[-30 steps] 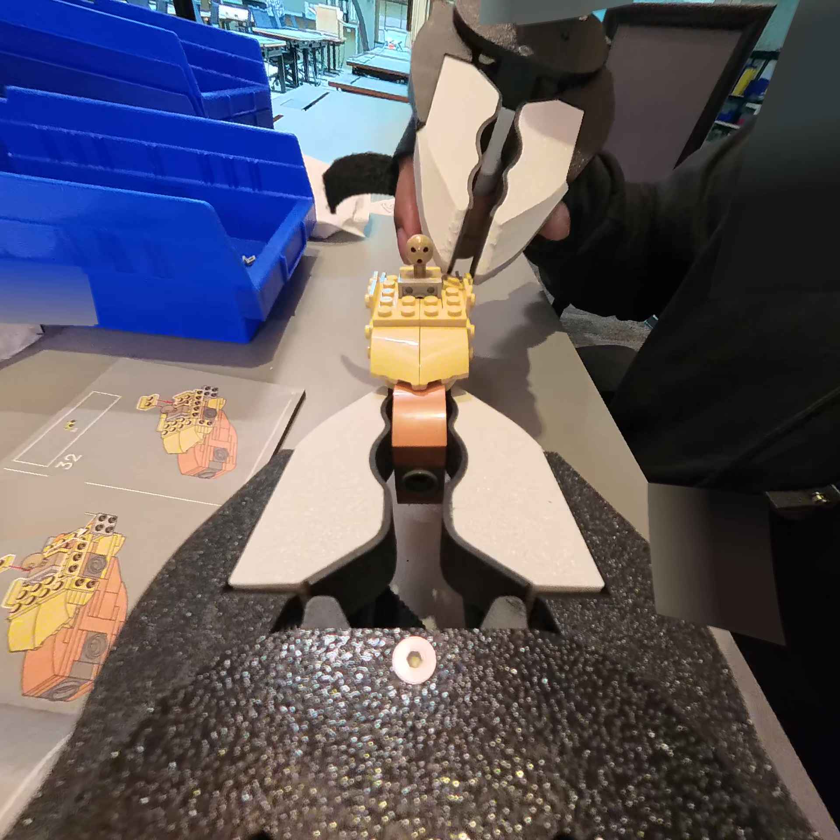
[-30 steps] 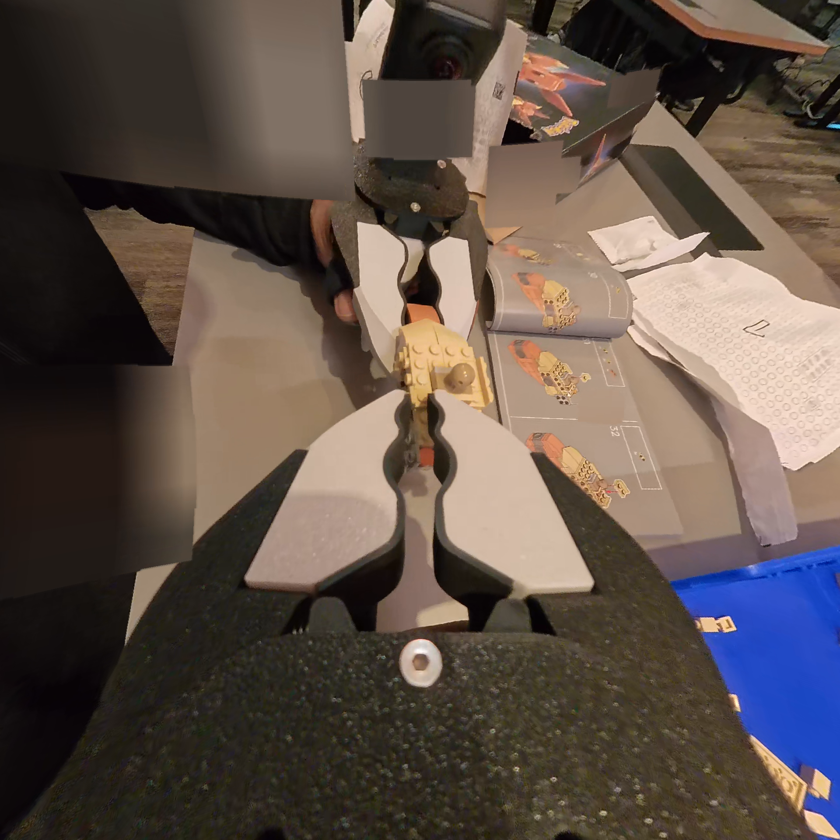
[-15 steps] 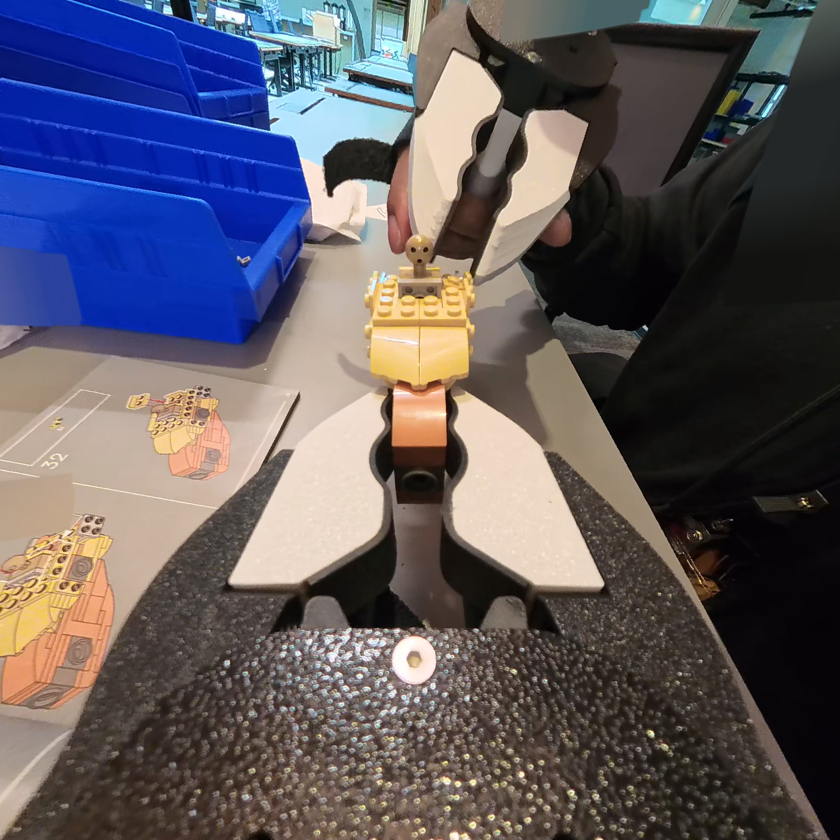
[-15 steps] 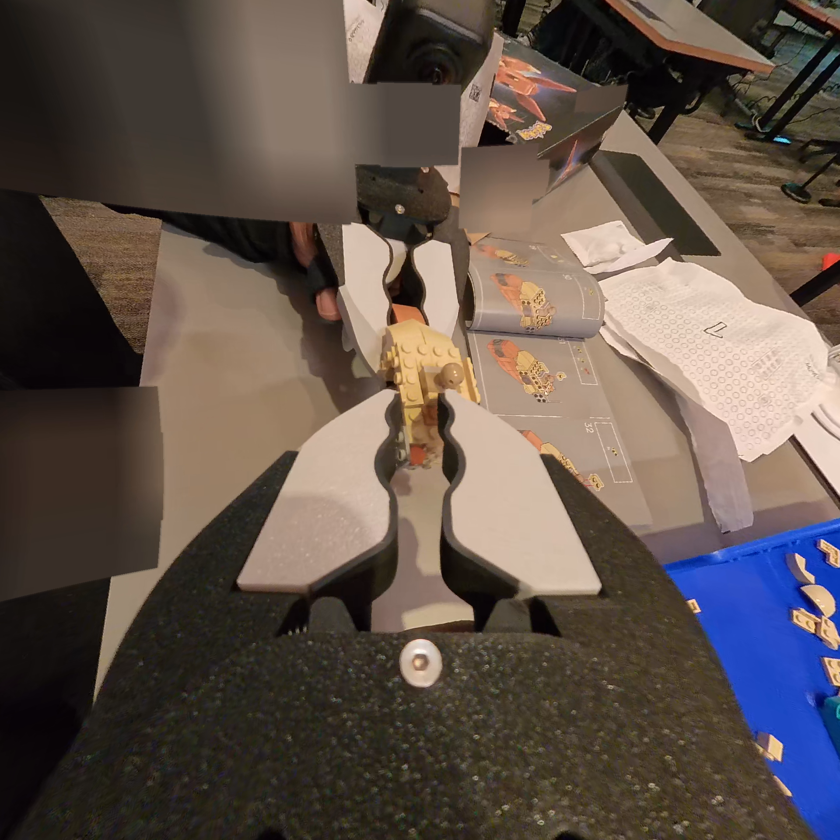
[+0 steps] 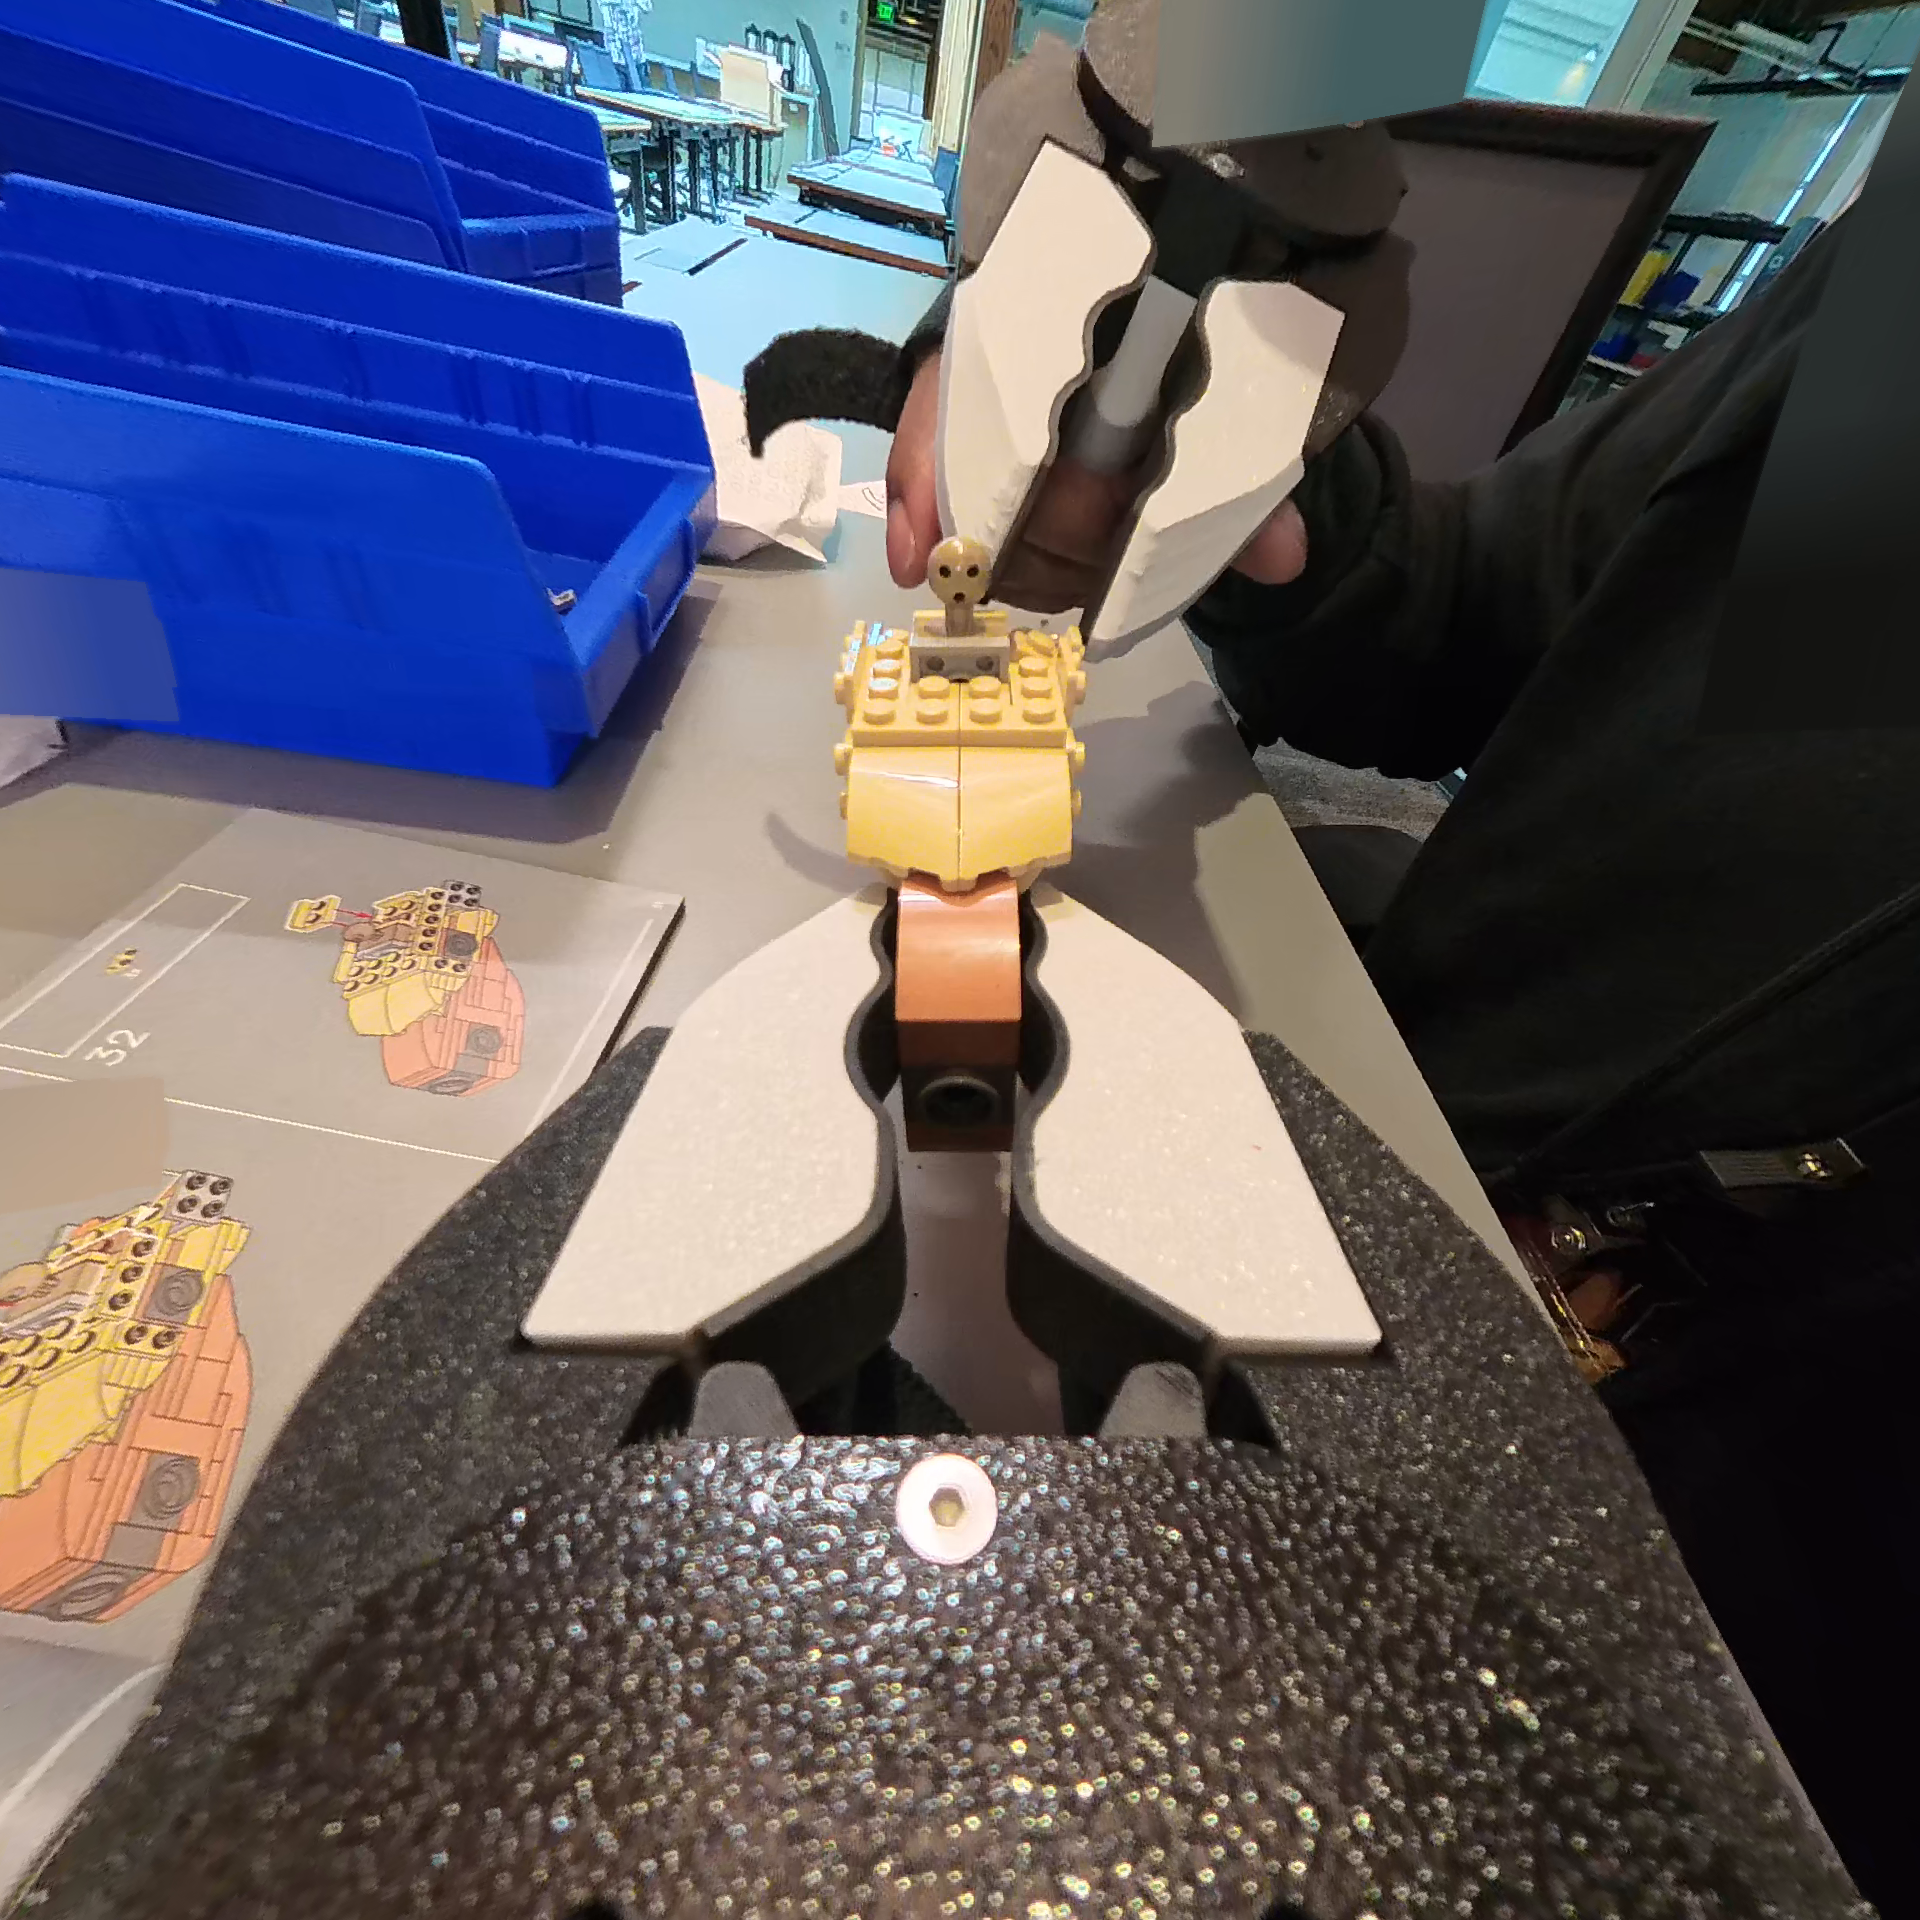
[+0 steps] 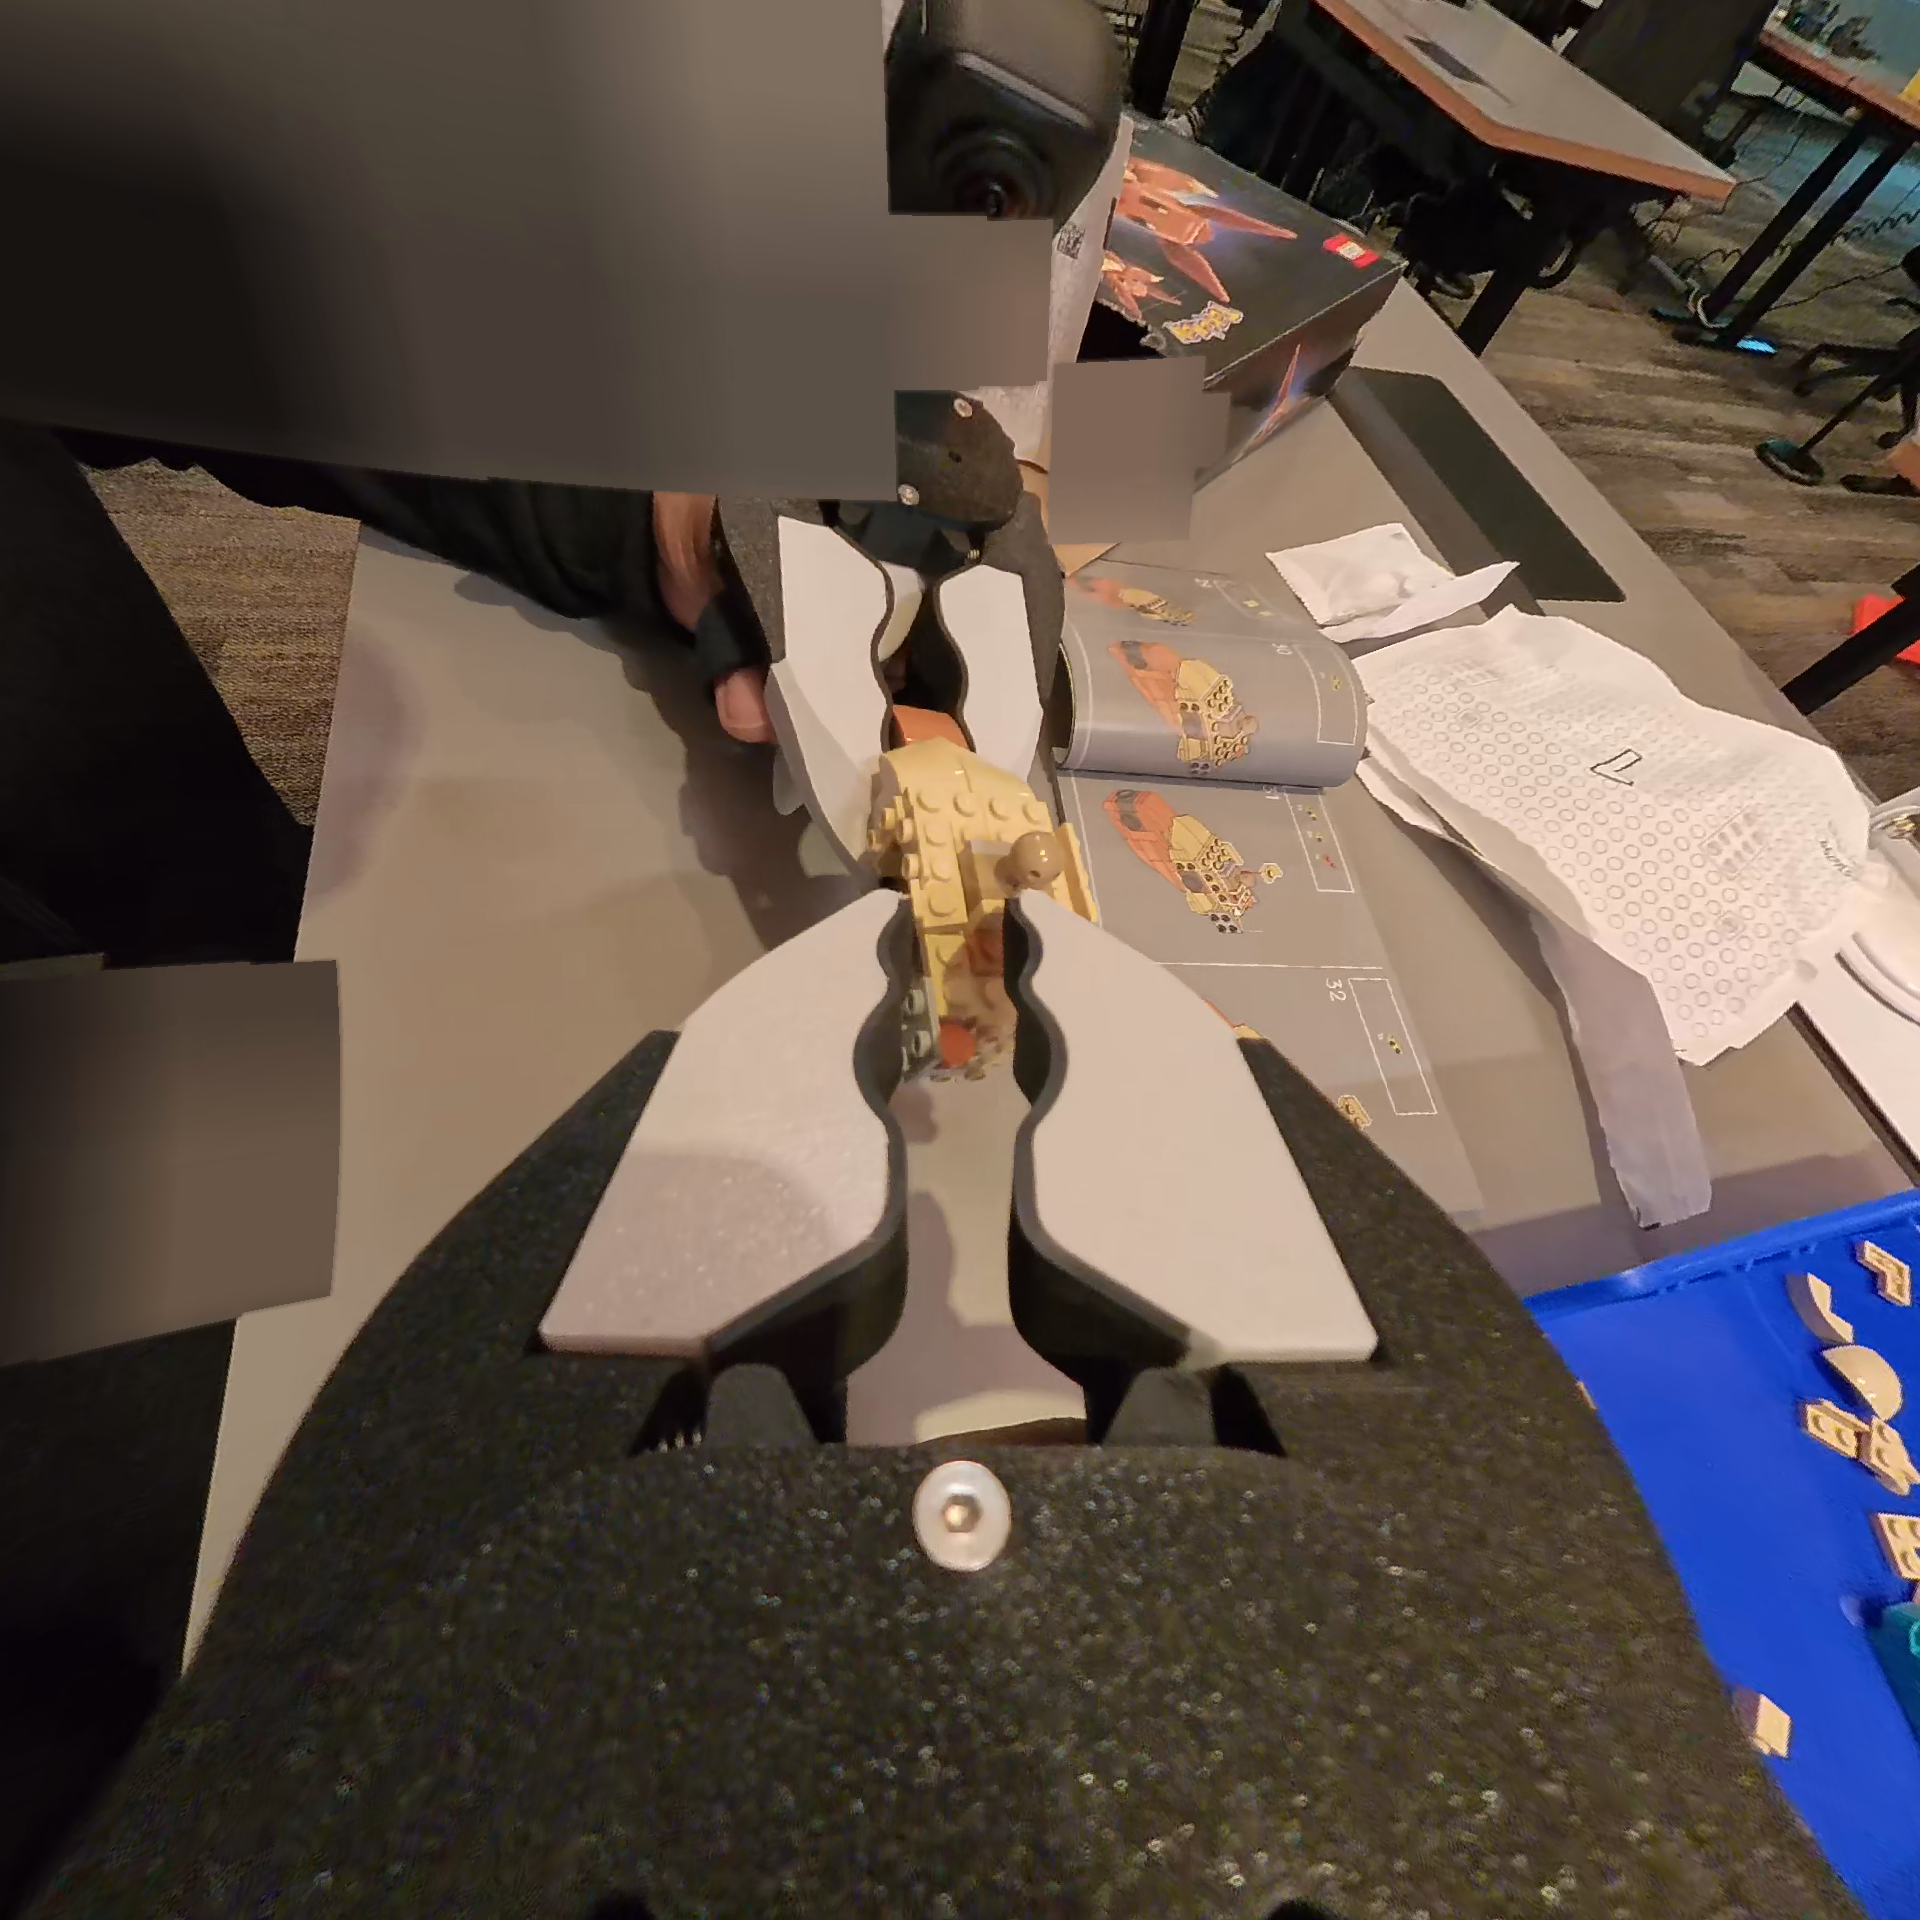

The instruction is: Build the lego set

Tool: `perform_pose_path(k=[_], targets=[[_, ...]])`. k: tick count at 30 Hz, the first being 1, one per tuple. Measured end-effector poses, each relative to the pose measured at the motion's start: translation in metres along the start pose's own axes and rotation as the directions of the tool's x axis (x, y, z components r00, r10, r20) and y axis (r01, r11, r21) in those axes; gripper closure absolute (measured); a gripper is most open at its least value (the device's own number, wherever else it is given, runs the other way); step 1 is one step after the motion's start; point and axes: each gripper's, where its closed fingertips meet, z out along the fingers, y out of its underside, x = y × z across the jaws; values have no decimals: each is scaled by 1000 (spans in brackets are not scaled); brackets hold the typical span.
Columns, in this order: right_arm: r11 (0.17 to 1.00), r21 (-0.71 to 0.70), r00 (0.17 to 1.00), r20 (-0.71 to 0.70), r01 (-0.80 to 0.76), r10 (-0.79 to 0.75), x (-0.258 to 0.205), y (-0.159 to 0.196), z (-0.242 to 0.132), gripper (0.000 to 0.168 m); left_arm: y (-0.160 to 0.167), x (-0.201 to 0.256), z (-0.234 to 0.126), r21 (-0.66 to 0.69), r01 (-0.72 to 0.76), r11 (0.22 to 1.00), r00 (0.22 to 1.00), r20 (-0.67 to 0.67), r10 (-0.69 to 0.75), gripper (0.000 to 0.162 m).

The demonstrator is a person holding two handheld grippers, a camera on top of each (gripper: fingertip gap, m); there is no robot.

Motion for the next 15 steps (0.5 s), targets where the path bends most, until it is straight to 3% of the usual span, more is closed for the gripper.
perform_pose_path(k=[15], targets=[[1000, 22, 1000, -15, -17, 17, 5, -6, -2, 152, -4, 3, 0, 37, 138, 990, 989, -60, -136, 144]])
